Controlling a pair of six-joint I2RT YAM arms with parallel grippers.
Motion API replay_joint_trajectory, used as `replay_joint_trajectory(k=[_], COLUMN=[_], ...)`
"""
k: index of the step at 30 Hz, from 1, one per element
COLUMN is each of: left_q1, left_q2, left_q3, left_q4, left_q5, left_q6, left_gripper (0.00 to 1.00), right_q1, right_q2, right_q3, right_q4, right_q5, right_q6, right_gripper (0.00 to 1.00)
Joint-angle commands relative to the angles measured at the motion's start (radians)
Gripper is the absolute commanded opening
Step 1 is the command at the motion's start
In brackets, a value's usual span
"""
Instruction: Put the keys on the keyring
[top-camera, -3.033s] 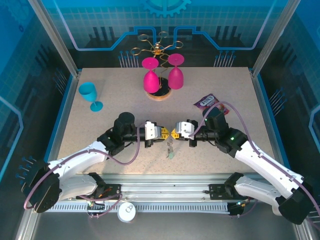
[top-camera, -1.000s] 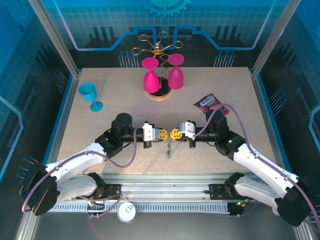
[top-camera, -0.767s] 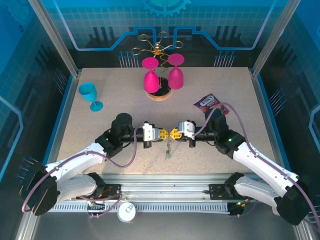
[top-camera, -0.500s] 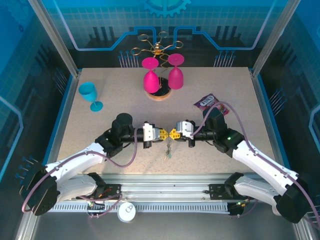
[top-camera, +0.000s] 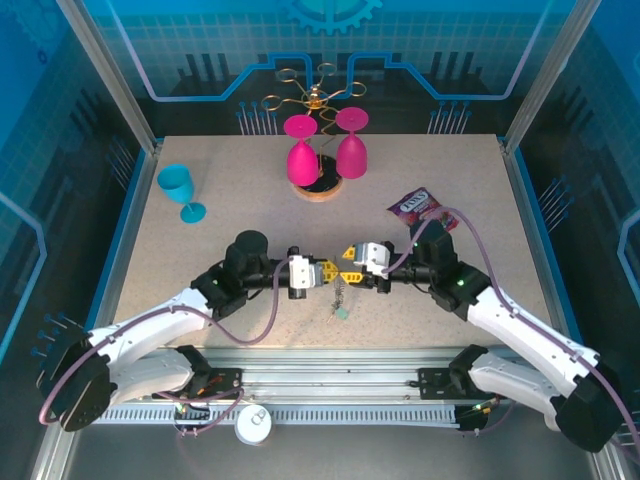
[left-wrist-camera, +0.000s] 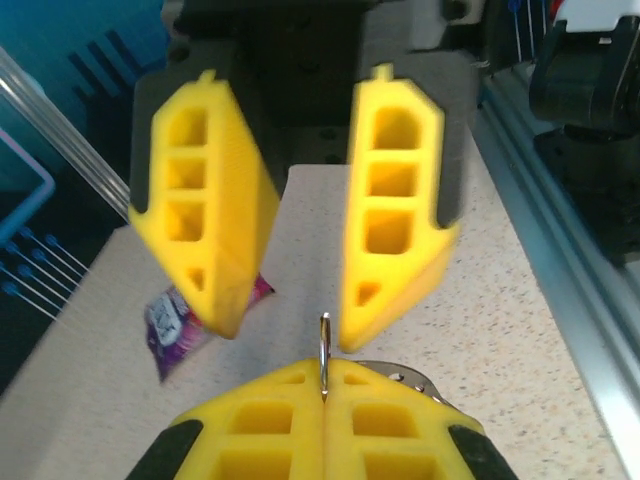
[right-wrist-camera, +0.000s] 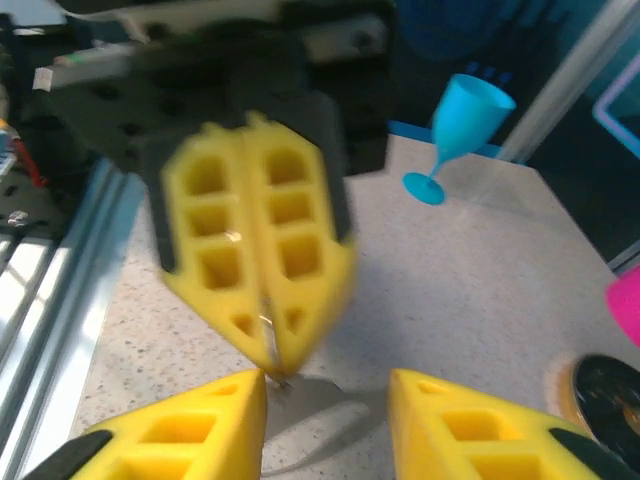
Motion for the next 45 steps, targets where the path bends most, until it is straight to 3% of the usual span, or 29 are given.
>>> replay_joint_trajectory(k=[1,8,18,22,27,30,35,40,45], left_q1=[-0.052,-0.057,-0.057,-0.05,0.011,0.045,0.156,0.246,0.303], left_q2=[-0.042,-0.05,-0.038,-0.01,0.034,0.07,0.104,0.129,0.17], left_q3=[-0.032,-0.045,-0.047,-0.02,0.066,0.15,0.215,0.224,0.245], left_q4=[0.045,0.103,0.113,0.105,0.001,-0.141,-0.256,-0.24,-0.27], left_q5=[-0.162,-0.229,-0.263,-0.359,-0.466,-0.598,-0.577,-0.557,-0.631], left_q6=[0.244,0.36,0.326,0.172,-0.202,-0.426,-0.707,-0.864,-0.975], left_gripper=[0.0,0.0,0.0,0.0,0.0,0.0,0.0,0.0,0.0], right_q1=[-0.054,-0.074,-0.074,-0.074,-0.072,-0.069,-0.041,0.16,0.333], right_q2=[-0.059,-0.117,-0.125,-0.112,-0.089,-0.08,-0.055,0.073,0.376], right_q3=[-0.09,-0.141,-0.133,-0.124,-0.108,-0.102,-0.092,-0.127,-0.032], right_q4=[0.206,0.198,0.17,0.164,0.146,0.124,0.095,0.242,0.39], right_q5=[0.112,0.179,0.2,0.241,0.32,0.346,0.323,0.347,0.44], right_q6=[0.132,0.196,0.214,0.261,0.355,0.425,0.506,0.452,0.59], right_gripper=[0.39,0.39,0.39,0.35,0.25,0.23,0.2,0.25,0.26])
